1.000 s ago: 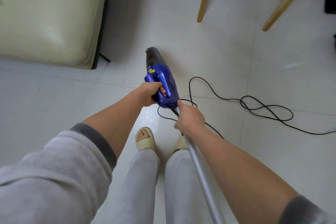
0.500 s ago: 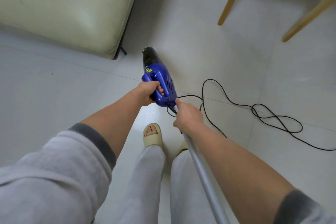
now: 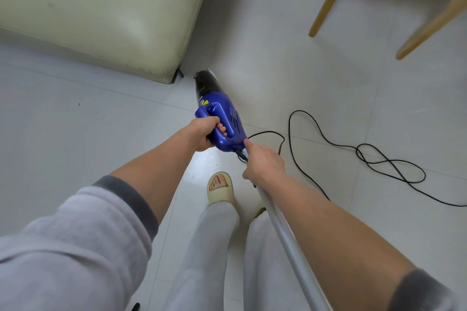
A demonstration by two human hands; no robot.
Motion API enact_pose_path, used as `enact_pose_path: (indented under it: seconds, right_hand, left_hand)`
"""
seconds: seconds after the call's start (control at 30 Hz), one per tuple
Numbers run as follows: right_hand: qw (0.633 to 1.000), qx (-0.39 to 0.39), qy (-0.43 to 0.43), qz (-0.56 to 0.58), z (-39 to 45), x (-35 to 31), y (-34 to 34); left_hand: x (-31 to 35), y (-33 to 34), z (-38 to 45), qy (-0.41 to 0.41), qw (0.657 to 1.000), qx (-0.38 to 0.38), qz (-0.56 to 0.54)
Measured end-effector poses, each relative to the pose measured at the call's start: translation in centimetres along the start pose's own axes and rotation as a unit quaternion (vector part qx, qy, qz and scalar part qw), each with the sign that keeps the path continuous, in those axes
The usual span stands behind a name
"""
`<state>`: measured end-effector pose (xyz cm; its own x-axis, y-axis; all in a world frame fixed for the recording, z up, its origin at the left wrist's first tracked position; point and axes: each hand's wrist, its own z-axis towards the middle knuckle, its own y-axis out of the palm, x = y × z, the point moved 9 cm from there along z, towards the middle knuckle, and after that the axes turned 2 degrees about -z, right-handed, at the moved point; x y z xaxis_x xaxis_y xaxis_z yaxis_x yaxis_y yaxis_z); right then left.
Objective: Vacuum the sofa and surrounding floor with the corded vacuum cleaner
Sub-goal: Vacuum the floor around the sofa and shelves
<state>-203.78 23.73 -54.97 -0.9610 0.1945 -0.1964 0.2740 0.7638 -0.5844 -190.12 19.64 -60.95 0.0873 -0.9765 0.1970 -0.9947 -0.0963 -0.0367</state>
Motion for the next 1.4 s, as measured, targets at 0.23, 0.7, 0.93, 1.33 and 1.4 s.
enact_pose_path:
  seconds: [0.23,0.7,0.93,1.33,1.4]
  right_hand:
    - [1.0,0.012,0.014,0.024,-0.4,0.4,-0.1]
    - [0.996,0.034,0.058,0.054,-2.6,10.6,-0.4]
    - [0.995,0.038,0.073,0.064,-4.2,16.2,-0.4]
    - [0.989,0.033,0.095,0.107,-5.8,22.6,-0.3]
    - [0.987,0.039,0.101,0.117,-6.2,23.5,-0.4]
  left_hand:
    - [0.3,0.5,-0.3,-0.004,1.0,-0.006,0.029]
    - [-2.4,10.9,-1.1,0.0,0.996,-0.034,0.077]
    - [-4.3,16.4,-1.3,0.01,0.994,-0.04,0.1]
    - [-6.3,22.9,-1.6,0.01,0.991,-0.039,0.13]
    - [-6.4,24.0,-1.8,0.012,0.989,-0.04,0.144]
